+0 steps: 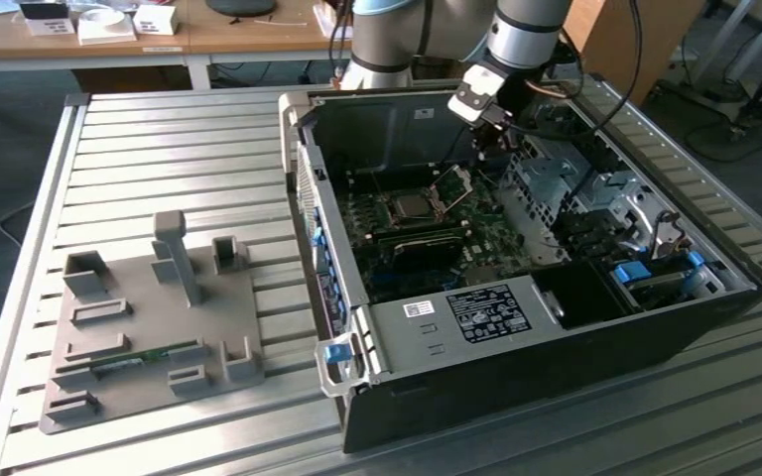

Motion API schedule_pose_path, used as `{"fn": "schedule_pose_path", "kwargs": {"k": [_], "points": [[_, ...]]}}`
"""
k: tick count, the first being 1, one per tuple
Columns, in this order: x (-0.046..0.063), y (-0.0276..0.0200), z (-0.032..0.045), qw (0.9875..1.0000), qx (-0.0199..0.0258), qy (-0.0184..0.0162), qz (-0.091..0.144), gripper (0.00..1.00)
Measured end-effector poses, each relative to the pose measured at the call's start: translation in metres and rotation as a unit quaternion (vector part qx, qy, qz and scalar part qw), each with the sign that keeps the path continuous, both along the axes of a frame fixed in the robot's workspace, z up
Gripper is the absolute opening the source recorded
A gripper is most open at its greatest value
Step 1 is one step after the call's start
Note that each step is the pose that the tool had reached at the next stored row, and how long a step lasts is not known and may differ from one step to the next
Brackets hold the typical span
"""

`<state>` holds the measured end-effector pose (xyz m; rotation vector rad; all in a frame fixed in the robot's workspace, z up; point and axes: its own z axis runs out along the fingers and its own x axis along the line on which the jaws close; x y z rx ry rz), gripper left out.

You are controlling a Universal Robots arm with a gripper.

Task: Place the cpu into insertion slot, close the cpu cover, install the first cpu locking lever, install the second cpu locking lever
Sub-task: 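Close the cpu cover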

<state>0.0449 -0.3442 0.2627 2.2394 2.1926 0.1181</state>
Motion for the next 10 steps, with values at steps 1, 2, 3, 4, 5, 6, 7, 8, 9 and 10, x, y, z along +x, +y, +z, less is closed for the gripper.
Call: {"fn": "schedule_pose_path", "kwargs": {"k": [1, 2, 3, 4, 5, 6, 7, 8, 9, 10], "points": [[0.0013, 0.0001, 0.0000, 1.0000, 0.0000, 0.0000, 0.000, 0.11], [0.0026, 0.0001, 0.0000, 1.0000, 0.0000, 0.0000, 0.000, 0.11], [0.0037, 0.0001, 0.0000, 1.0000, 0.0000, 0.0000, 0.000, 0.11], [0.0038, 0.0001, 0.0000, 1.0000, 0.0000, 0.0000, 0.000, 0.11], [0.0038, 0.0001, 0.0000, 1.0000, -0.0001, 0.0000, 0.000, 0.11], [0.0038, 0.0001, 0.0000, 1.0000, -0.0001, 0.0000, 0.000, 0.11], [0.0038, 0.0001, 0.0000, 1.0000, 0.0000, 0.0000, 0.000, 0.11], [0.0038, 0.0001, -0.0002, 1.0000, 0.0000, 0.0000, 0.000, 0.11], [0.0039, 0.0001, -0.0008, 1.0000, 0.0001, 0.0000, 0.000, 0.11], [0.0039, 0.0001, -0.0013, 1.0000, 0.0000, 0.0000, 0.000, 0.11]]}}
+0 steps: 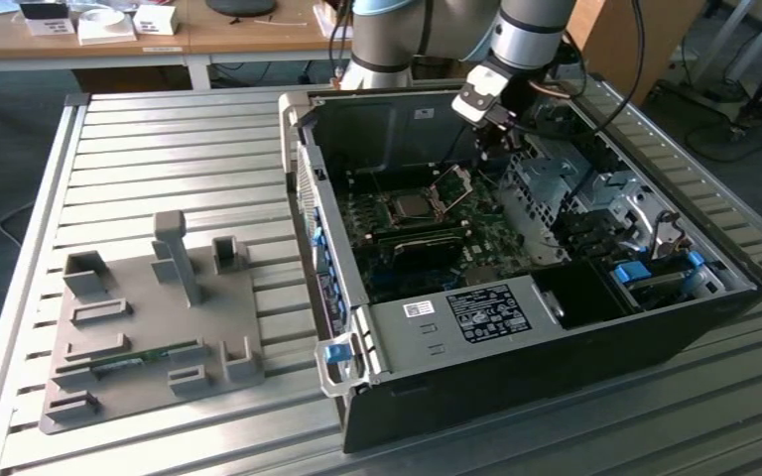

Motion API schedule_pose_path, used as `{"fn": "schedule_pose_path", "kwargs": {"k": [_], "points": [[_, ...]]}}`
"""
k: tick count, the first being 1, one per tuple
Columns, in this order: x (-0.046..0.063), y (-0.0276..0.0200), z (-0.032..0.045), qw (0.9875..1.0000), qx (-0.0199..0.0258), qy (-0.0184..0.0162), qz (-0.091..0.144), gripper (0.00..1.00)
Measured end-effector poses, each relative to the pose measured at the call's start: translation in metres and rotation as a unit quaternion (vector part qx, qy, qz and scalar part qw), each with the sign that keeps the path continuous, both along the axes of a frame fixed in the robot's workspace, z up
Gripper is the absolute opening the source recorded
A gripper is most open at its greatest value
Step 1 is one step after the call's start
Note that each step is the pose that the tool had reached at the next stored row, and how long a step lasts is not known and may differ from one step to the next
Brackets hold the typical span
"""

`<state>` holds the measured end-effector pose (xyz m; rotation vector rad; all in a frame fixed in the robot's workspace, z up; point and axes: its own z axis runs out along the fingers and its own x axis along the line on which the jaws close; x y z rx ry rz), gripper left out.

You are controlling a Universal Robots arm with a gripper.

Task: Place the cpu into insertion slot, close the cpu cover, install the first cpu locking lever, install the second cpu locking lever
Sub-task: 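Close the cpu cover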

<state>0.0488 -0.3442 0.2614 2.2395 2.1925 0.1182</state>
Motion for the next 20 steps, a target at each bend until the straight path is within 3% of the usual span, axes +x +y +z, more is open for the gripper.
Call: {"fn": "schedule_pose_path", "kwargs": {"k": [20], "points": [[0.0000, 0.0000, -0.0084, 1.0000, -0.0001, 0.0000, 0.000, 0.11]]}}
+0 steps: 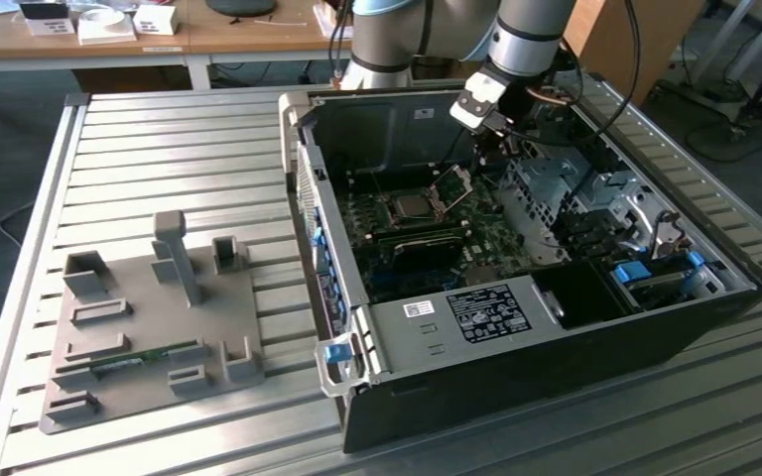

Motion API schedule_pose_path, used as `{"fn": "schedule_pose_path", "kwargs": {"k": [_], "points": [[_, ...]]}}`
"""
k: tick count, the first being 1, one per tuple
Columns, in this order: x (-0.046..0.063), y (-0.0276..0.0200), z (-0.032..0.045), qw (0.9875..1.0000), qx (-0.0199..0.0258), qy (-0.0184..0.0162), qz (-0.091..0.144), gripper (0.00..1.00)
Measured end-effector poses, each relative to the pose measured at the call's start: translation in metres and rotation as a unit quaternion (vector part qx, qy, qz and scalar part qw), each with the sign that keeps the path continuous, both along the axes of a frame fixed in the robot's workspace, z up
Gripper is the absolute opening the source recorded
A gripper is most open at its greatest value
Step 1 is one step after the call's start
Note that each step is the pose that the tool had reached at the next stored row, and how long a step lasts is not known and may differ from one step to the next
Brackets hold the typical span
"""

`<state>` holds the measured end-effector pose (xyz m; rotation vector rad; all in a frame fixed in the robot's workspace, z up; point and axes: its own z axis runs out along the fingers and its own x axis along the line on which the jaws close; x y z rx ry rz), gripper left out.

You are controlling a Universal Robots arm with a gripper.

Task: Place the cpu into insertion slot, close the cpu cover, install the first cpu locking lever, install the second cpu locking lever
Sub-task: 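Close the cpu cover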

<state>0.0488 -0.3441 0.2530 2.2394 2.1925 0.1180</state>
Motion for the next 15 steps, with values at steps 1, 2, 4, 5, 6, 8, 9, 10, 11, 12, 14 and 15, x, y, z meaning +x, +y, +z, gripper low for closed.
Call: {"fn": "schedule_pose_path", "kwargs": {"k": [1, 2, 4, 5, 6, 8, 9, 10, 11, 12, 14, 15], "points": [[0.0000, 0.0000, -0.0001, 1.0000, 0.0000, 0.0000, 0.000, 0.11], [0.0000, 0.0000, -0.0001, 1.0000, 0.0000, 0.0000, 0.000, 0.11], [0.0000, 0.0000, -0.0004, 1.0000, 0.0001, 0.0000, 0.000, 0.11], [0.0000, 0.0001, -0.0010, 1.0000, 0.0003, -0.0001, 0.000, 0.11], [0.0000, 0.0000, -0.0014, 1.0000, 0.0002, -0.0001, 0.000, 0.11], [0.0000, 0.0000, -0.0016, 1.0000, -0.0001, 0.0000, 0.000, 0.11], [0.0000, 0.0000, -0.0017, 1.0000, 0.0000, 0.0000, 0.000, 0.11], [0.0000, 0.0000, -0.0017, 1.0000, 0.0000, 0.0000, 0.000, 0.11], [0.0000, 0.0000, -0.0017, 1.0000, 0.0000, 0.0000, 0.000, 0.11], [0.0000, 0.0000, -0.0018, 1.0000, 0.0000, 0.0000, 0.000, 0.11], [-0.0003, 0.0000, -0.0018, 1.0000, 0.0001, 0.0000, 0.000, 0.11], [-0.0006, 0.0000, -0.0018, 1.0000, 0.0001, -0.0001, 0.000, 0.11]]}}
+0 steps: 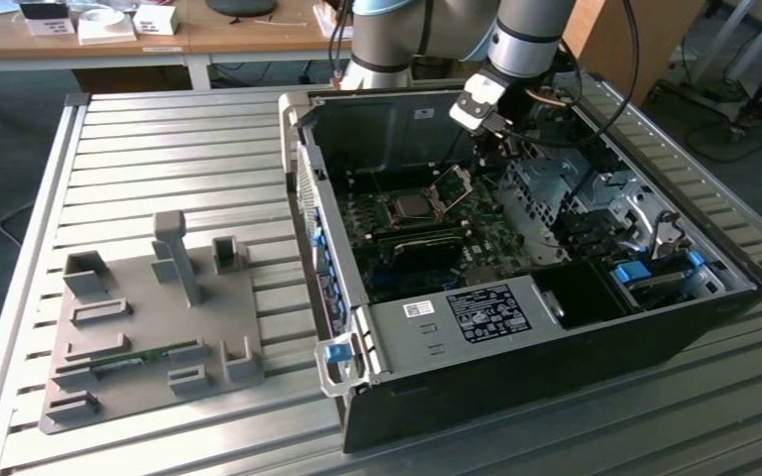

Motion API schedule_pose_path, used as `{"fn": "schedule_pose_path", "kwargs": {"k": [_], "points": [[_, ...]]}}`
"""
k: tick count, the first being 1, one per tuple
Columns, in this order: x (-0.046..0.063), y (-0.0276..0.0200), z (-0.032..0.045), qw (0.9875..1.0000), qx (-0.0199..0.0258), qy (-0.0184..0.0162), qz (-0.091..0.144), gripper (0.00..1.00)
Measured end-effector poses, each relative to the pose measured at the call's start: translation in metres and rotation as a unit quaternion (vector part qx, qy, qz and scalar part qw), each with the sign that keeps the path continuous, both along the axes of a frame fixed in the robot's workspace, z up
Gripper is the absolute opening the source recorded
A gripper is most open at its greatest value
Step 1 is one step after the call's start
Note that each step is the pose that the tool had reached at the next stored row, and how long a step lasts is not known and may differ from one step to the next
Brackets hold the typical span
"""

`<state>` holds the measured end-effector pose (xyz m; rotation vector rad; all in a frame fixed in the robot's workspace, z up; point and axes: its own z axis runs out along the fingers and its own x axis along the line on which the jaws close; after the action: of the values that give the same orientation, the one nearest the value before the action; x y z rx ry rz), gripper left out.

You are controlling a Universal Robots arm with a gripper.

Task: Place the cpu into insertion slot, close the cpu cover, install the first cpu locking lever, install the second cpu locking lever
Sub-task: 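Close the cpu cover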

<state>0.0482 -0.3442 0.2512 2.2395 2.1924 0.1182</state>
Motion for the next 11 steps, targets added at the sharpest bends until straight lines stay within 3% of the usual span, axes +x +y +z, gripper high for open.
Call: {"fn": "schedule_pose_path", "kwargs": {"k": [11], "points": [[-0.0043, 0.0000, 0.0000, 1.0000, -0.0001, -0.0003, 0.000, 0.11]]}}
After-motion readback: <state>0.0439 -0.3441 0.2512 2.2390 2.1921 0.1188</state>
